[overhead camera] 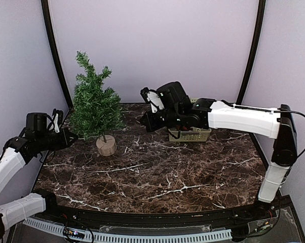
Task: Decorate the small christmas tree
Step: Wrap the side of the string light in the gap of the branches.
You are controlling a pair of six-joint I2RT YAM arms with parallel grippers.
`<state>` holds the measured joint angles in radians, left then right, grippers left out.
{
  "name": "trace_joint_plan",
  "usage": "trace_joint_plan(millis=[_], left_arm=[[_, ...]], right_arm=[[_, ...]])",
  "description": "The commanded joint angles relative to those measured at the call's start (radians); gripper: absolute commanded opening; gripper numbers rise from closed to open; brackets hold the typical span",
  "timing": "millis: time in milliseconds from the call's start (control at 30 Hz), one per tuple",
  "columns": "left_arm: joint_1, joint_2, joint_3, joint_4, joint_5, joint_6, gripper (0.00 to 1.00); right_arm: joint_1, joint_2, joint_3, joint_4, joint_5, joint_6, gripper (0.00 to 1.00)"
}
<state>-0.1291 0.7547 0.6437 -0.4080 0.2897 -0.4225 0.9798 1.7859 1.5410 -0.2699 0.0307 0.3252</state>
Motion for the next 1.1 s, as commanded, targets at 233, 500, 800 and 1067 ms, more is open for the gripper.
trace_joint_plan(millis=[233, 500, 800, 1067], left_arm=[[0.060, 0.185, 0.124, 0.139, -0.038, 0.198, 0.00], [0.076, 0.211, 0.181, 0.081, -0.103, 0.179, 0.35], [0.076, -0.022, 0.082, -0.091, -0.004, 0.084, 0.72], [0.075, -0.065, -0.027, -0.002, 0.222, 0.003, 0.78]], right_arm=[[0.019, 0.026, 0.037, 0.065, -0.100, -0.017, 0.00], [0.021, 0.042, 0.065, 0.066, -0.051, 0.003, 0.00], [0.020, 0.062, 0.092, 0.076, -0.047, 0.008, 0.00], [0.020, 0.067, 0.093, 0.078, -0.057, 0.009, 0.00]])
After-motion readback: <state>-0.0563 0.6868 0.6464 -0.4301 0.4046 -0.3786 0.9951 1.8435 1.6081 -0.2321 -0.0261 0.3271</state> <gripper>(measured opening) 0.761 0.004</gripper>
